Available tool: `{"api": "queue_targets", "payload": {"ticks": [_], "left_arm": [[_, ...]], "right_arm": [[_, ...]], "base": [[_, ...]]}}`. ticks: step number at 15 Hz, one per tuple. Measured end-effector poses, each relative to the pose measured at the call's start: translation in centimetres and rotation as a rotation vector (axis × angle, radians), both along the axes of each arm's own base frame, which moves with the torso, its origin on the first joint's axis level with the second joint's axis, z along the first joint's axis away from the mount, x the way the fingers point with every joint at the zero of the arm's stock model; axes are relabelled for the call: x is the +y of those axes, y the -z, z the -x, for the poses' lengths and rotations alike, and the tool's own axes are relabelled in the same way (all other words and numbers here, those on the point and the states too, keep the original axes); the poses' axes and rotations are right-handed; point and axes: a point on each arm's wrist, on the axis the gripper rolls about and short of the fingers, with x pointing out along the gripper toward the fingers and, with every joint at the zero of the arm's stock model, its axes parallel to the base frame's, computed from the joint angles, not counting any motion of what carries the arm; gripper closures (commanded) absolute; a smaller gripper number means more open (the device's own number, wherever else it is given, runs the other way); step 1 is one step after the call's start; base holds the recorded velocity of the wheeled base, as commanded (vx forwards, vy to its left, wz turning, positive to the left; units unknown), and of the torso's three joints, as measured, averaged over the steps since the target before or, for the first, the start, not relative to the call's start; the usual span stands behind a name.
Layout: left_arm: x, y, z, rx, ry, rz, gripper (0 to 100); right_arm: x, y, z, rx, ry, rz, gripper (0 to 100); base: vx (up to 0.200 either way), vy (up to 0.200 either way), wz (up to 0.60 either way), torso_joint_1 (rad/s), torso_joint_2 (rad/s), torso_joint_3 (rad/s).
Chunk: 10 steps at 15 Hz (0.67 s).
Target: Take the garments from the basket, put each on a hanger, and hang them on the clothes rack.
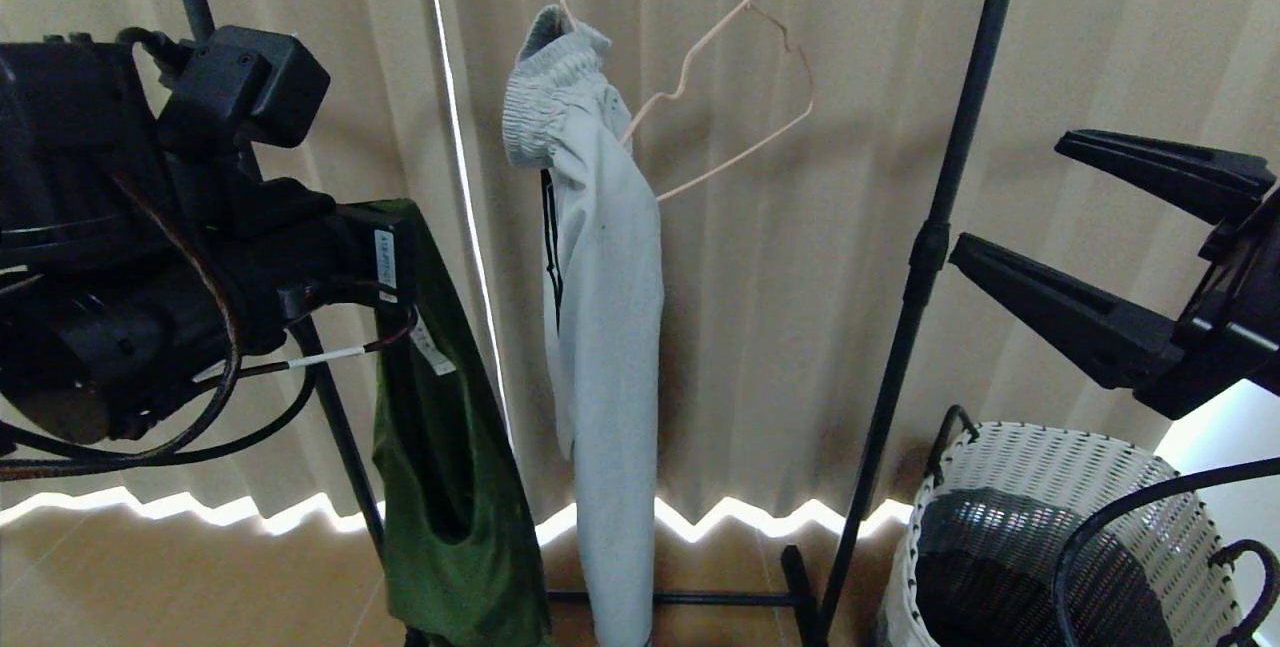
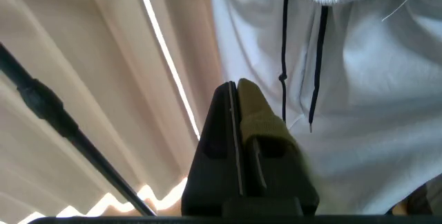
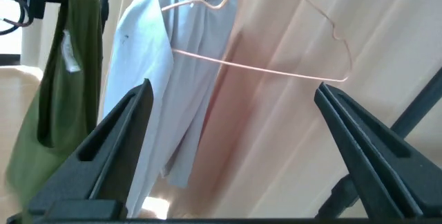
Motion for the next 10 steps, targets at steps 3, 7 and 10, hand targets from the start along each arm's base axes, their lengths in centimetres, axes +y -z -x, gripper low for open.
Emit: {"api": "queue_targets", "payload": {"ticks": [3,7,10], "left_arm": [[0.7,0.5,1.2,0.009,-0.003,-0.002,100],[2.8,2.2,3.5,0.044,-0.037,0.006,100],[4.9,4.0,5.1,0.063,-0.113,0.096,100]], "right_arm": [[-0.5,1.6,-0.2,0.062,0.039,0.047,0],[-2.6,5.4,-0.9,0.236,0.173,0.189,0],[-4.1,7.7,-0.8,0.313,0.31,0.21,0]], "base": [[0.0,0.0,0.0,0.0,0.0,0.0],[0.0,0.0,0.0,0.0,0.0,0.0],[0.0,0.0,0.0,0.0,0.0,0.0]]}}
